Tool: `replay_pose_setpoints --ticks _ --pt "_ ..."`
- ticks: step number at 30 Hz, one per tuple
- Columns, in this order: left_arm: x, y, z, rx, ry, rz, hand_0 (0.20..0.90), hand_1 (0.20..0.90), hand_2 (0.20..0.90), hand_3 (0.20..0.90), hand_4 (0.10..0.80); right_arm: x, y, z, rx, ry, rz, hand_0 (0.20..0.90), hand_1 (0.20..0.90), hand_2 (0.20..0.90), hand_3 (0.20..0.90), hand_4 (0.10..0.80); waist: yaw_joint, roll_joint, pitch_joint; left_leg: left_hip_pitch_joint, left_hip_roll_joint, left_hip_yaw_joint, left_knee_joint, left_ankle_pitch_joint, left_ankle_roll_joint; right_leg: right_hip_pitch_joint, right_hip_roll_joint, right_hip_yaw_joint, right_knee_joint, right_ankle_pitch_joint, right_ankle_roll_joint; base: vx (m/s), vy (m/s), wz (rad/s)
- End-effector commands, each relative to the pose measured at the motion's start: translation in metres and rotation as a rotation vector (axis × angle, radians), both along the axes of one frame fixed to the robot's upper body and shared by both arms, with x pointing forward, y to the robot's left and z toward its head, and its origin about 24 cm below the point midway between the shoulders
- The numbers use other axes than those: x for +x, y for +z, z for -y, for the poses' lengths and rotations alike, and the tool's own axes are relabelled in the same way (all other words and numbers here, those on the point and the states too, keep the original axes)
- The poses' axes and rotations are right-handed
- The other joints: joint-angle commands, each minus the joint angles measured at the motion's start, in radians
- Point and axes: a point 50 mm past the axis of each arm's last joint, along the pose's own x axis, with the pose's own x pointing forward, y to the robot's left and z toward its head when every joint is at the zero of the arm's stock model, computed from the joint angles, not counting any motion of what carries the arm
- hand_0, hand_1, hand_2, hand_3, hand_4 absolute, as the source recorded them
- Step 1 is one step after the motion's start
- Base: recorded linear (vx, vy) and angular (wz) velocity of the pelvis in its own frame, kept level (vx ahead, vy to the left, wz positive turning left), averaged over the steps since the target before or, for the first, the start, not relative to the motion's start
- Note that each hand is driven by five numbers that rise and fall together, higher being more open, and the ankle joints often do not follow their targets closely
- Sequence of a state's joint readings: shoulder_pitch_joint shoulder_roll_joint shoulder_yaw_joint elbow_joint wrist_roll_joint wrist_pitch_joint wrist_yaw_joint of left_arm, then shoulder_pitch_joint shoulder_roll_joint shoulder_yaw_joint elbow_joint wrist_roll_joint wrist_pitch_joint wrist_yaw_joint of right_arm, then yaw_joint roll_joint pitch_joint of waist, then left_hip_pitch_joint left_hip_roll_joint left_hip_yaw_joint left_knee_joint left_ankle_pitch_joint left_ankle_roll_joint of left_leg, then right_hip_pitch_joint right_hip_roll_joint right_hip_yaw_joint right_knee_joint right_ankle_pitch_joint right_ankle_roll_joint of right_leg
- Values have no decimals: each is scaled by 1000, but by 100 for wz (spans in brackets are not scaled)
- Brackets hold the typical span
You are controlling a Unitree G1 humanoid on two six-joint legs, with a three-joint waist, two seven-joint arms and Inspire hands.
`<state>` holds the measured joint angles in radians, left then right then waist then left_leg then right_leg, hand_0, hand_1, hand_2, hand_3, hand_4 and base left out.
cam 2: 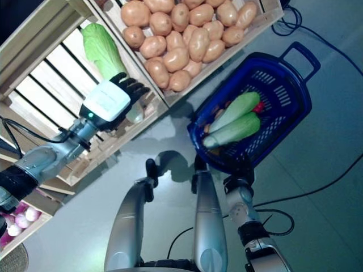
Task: Put vegetables into the basket
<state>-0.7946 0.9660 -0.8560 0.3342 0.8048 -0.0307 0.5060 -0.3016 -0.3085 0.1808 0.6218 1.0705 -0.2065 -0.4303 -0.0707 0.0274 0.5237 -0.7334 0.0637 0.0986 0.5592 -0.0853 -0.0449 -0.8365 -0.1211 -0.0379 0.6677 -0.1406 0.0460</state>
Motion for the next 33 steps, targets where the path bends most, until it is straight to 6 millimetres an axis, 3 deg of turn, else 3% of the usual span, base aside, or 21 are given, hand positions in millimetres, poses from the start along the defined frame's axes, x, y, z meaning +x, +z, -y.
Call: replay_pose_setpoints --ticks 1,9,22,28,33 --pt "0 51 10 -85 -78 224 900 900 900 900 800 0 14 10 -46 16 65 900 900 900 900 800 -19 42 -4 -38 -17 52 4 31 45 44 19 -50 -75 100 -37 0 0 0" --pt "4 44 7 5 8 151 900 900 900 900 800 2 21 10 -72 14 76 900 900 900 900 800 -23 42 -4 -41 -15 53 -4 35 43 40 19 -46 -84 105 -34 -1 8 -2" --pt "9 51 3 206 141 97 900 900 900 900 800 4 23 13 -54 1 104 900 900 900 900 800 -20 52 -4 -56 -15 52 -18 39 44 25 8 -52 -96 110 -27 0 0 0" --pt "15 74 1 303 215 182 900 900 900 900 800 7 25 13 -36 -10 116 900 900 900 900 800 -27 54 -4 -64 -12 52 -14 41 43 17 4 -47 -95 114 -24 0 0 0" --pt "15 86 -8 340 181 326 900 900 900 900 800 6 23 15 -34 -19 118 900 900 900 900 800 -33 52 -4 -72 -8 51 -3 41 40 10 6 -42 -88 114 -25 0 0 0"
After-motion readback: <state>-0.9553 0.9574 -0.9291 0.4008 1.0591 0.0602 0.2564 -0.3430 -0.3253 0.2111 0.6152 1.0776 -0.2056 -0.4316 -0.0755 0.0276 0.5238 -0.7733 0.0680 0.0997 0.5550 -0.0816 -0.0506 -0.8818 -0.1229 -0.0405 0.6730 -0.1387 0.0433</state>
